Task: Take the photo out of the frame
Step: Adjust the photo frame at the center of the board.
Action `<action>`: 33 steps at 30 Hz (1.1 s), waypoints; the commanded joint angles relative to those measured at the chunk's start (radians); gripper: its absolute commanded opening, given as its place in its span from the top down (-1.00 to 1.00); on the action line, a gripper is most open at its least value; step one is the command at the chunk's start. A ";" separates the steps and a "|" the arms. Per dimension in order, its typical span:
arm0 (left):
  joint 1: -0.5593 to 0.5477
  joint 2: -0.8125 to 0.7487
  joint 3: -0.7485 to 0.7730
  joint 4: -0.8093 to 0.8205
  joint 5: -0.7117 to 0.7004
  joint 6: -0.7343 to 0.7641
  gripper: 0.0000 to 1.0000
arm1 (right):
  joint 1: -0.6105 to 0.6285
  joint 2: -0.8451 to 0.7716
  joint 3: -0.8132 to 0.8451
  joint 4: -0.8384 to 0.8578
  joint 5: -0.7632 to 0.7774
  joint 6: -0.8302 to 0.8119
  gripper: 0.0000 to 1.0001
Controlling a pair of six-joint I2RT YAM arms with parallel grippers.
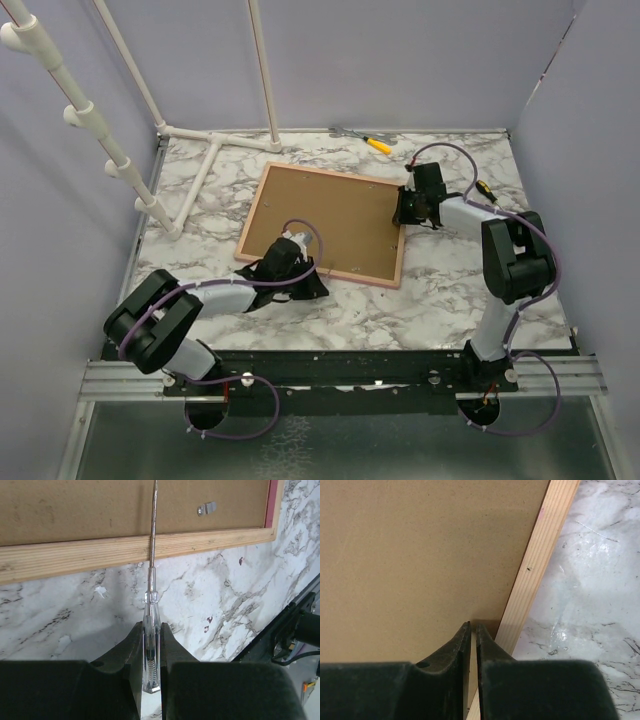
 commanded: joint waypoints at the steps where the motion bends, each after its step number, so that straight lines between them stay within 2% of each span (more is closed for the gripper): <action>1: -0.015 -0.043 -0.016 0.010 -0.002 -0.044 1.00 | -0.001 -0.020 0.003 0.002 0.017 0.042 0.63; 4: -0.014 -0.093 0.017 -0.062 -0.054 -0.026 1.00 | -0.006 -0.082 -0.019 0.012 0.068 0.078 0.25; 8: 0.000 -0.135 0.079 -0.167 -0.107 0.006 1.00 | -0.036 -0.117 -0.020 0.002 0.101 0.131 0.06; 11: 0.035 -0.164 0.107 -0.213 -0.124 0.032 1.00 | -0.073 -0.103 -0.011 -0.015 0.121 0.166 -0.16; 13: 0.069 -0.183 0.121 -0.244 -0.117 0.045 1.00 | -0.095 -0.075 0.002 -0.029 0.117 0.179 -0.23; 16: 0.121 -0.207 0.137 -0.277 -0.098 0.064 1.00 | -0.107 -0.025 0.028 -0.023 0.082 0.176 -0.20; 20: 0.176 -0.239 0.155 -0.316 -0.076 0.083 1.00 | -0.110 0.040 0.068 0.005 0.018 0.178 -0.08; 28: 0.228 -0.278 0.167 -0.355 -0.053 0.104 1.00 | -0.110 0.139 0.145 -0.002 -0.095 0.158 0.03; 33: 0.245 -0.285 0.167 -0.360 -0.047 0.105 1.00 | -0.108 0.192 0.191 -0.043 -0.198 0.051 0.39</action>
